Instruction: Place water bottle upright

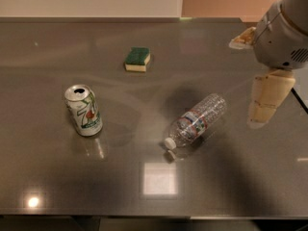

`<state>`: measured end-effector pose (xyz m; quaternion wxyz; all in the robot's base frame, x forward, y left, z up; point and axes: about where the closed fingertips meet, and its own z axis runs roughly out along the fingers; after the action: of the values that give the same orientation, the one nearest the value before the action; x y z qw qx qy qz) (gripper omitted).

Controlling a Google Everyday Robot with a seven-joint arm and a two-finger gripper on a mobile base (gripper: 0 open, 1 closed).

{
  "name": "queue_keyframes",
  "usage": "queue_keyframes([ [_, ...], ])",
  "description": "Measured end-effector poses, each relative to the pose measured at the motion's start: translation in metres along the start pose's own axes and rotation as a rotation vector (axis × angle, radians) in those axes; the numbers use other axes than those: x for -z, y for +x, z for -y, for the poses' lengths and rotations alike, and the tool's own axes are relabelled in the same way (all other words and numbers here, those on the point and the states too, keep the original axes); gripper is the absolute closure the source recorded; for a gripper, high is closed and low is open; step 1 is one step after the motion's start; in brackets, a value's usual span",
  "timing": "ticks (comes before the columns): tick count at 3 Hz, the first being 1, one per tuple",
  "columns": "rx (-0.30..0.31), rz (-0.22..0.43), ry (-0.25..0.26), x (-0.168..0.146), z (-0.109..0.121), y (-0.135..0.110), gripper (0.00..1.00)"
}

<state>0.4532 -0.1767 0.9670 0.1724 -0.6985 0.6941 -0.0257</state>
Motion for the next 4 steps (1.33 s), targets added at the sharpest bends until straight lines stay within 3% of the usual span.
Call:
queue_keyframes([
  [2, 0.252, 0.119, -0.108, -0.035, -0.003, -0.034, 0.0],
  [4, 0.447, 0.173, -0.17, -0.069, -0.017, -0.058, 0.0],
])
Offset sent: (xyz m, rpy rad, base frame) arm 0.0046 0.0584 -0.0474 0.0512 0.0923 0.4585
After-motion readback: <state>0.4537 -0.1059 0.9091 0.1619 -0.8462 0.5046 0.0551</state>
